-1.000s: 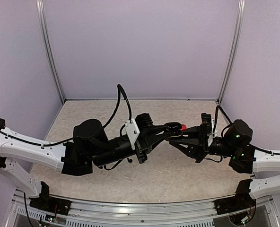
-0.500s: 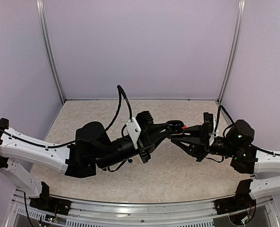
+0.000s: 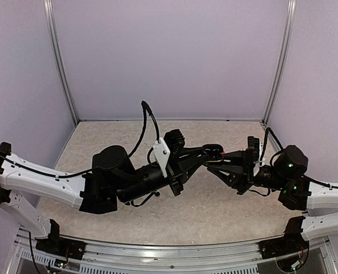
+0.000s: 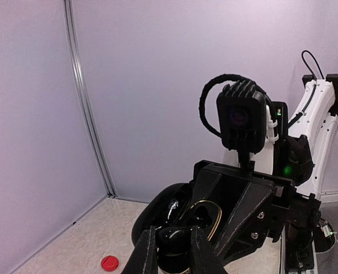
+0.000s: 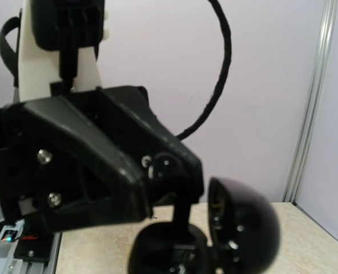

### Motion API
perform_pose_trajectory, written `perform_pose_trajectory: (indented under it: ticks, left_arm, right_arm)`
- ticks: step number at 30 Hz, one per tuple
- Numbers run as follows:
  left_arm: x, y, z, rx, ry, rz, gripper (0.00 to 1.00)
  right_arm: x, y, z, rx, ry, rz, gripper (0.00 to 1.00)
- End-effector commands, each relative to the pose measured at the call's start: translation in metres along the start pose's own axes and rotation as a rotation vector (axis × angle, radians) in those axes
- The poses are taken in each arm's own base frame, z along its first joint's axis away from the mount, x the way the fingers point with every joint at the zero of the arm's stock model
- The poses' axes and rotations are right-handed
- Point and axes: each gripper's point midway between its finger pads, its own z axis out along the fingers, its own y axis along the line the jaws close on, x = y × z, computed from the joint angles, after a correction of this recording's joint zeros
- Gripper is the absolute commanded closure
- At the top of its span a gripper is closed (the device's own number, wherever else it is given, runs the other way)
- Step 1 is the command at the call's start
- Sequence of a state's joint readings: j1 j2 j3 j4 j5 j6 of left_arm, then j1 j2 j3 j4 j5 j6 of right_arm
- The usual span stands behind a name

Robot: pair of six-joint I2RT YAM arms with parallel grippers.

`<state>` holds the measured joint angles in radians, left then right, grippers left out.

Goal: Insert the wireless bluetooth earbuds into the charging case

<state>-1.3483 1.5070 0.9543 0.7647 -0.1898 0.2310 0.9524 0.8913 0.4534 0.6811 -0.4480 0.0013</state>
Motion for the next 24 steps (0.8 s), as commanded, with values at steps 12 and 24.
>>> perform_pose_trajectory:
  ticks: [12, 24]
  left_arm:
    - [0.062, 0.025, 0.011, -0.124, 0.227, -0.019, 0.85]
    - [0.076, 0.032, 0.023, -0.187, 0.272, -0.086, 0.85]
  right_arm:
    - [-0.047, 0.001, -0.008, 0.019, -0.195, -0.04, 1.0]
    - [-0.045, -0.013, -0.005, 0.089, -0.193, -0.031, 1.0]
